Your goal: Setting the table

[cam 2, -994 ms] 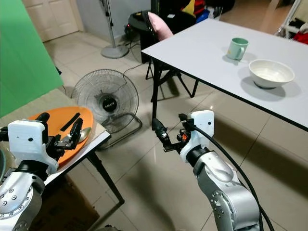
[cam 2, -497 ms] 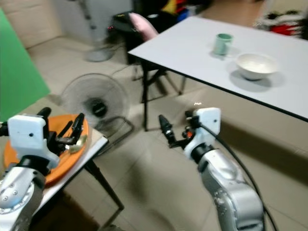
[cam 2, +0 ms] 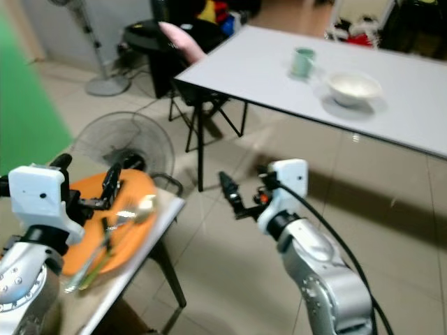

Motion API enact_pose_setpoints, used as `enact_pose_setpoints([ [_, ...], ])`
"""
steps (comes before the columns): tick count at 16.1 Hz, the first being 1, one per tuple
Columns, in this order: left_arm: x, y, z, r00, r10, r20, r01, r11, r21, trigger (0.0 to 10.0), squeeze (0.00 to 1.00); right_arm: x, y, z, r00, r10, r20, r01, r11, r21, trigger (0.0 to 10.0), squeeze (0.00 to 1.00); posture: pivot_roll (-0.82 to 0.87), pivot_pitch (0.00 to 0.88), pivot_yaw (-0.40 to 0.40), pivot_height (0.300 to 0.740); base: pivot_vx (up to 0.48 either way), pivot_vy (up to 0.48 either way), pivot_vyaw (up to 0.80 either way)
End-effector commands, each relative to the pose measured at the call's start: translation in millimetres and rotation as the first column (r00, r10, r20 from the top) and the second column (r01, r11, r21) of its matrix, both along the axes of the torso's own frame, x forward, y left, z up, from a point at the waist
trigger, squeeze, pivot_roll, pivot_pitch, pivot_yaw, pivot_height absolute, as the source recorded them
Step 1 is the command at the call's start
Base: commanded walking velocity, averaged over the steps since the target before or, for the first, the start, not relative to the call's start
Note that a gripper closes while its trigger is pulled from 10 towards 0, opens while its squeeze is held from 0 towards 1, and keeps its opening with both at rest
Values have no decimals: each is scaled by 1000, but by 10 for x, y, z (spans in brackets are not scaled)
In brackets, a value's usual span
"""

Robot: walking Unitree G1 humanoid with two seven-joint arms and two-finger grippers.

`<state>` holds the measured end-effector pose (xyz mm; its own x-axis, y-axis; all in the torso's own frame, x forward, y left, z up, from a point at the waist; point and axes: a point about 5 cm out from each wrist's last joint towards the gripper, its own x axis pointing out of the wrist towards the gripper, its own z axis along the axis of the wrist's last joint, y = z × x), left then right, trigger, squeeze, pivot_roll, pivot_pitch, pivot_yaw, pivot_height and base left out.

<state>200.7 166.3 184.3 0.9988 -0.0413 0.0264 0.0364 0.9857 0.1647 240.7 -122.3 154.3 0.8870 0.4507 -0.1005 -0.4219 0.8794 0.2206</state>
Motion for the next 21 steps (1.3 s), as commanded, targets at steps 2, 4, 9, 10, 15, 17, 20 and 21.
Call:
enact_pose_setpoints([
  [2,12,-42,35,1000,-30,-4,30,999,18,10000,0,14,-51,14,1000,-3,1,3,1000,-20,10000,0,-20,16,48,740,0,0,0],
  [4,26,-70,-16,986,-132,-97,138,989,62,10000,0,23,-68,22,997,72,10,-71,995,-77,10000,0,-18,18,44,740,0,0,0],
  [9,133,50,-230,905,-228,-359,297,943,150,10000,1000,-50,-47,61,927,374,0,-360,892,-274,10000,0,-20,21,45,740,0,0,0],
  [10,143,83,-277,879,-239,-412,321,936,142,10000,718,-86,-51,70,901,433,-16,-416,856,-305,10000,0,-27,23,48,740,0,0,0],
  [15,64,171,-383,781,-296,-550,399,914,75,10000,0,-229,-108,68,816,571,-91,-565,753,-338,10000,0,-47,39,53,740,0,0,0],
  [17,39,211,-432,763,-294,-575,414,906,87,5961,0,-253,-116,66,801,589,-103,-585,737,-338,10000,0,-52,45,48,740,0,0,0],
  [20,78,315,-446,774,-267,-574,387,917,96,2549,0,-271,-132,61,789,603,-120,-603,721,-343,10000,0,-56,53,41,740,0,0,0],
  [21,71,310,-443,762,-284,-583,409,908,91,2941,0,-272,-138,59,785,607,-125,-608,715,-345,10000,0,-57,55,41,740,0,0,0],
])
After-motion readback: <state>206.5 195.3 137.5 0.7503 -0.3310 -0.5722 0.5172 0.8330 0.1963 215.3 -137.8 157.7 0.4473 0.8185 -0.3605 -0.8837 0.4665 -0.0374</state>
